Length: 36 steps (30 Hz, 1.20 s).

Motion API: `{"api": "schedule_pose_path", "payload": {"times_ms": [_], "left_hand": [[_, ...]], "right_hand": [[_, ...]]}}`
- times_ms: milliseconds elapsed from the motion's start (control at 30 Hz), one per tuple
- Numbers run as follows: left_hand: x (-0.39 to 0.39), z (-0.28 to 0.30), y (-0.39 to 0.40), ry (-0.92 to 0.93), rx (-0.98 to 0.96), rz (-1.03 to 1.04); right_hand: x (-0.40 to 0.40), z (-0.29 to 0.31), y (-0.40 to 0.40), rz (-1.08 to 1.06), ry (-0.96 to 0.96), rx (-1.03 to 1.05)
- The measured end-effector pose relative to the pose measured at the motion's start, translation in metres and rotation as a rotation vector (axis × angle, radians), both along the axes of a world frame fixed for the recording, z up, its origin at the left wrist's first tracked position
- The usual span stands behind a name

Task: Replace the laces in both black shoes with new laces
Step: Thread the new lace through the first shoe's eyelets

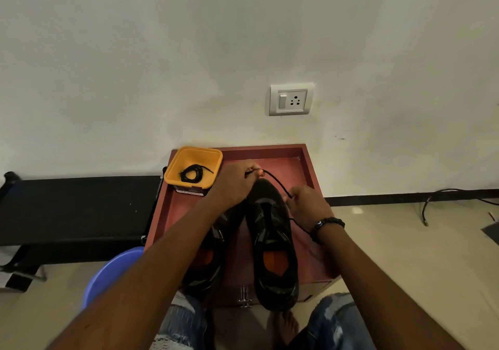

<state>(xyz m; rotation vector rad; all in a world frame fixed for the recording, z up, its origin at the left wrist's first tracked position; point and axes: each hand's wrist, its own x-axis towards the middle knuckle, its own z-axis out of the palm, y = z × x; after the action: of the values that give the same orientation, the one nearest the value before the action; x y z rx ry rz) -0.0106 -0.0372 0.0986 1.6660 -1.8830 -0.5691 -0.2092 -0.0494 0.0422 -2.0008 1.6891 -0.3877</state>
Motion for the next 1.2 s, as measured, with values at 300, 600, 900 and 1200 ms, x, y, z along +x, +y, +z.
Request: {"api": "schedule_pose_path", "payload": {"times_ms": [300, 600, 900, 1200], "left_hand": [[-0.015, -0.05, 0.028, -0.181, 0.149, -0.075], [-0.044, -0.072, 0.016, -0.304, 0.305, 0.101], [-0.045, -0.091, 0.013, -0.003, 0.241, 0.263], [-0.043, -0.102, 0.007, 0.018, 0.278, 0.207]], "right_hand": [[-0.009, -0.022, -0.002, -0.201, -0.673, 0.319], [0.0, -0.038, 0.002, -0.179, -0.619, 0.23], [-0.001, -0.048, 0.0, -0.145, -0.574, 0.199], [0.011, -0.042, 0.004, -0.068, -0.221, 0.01]]}}
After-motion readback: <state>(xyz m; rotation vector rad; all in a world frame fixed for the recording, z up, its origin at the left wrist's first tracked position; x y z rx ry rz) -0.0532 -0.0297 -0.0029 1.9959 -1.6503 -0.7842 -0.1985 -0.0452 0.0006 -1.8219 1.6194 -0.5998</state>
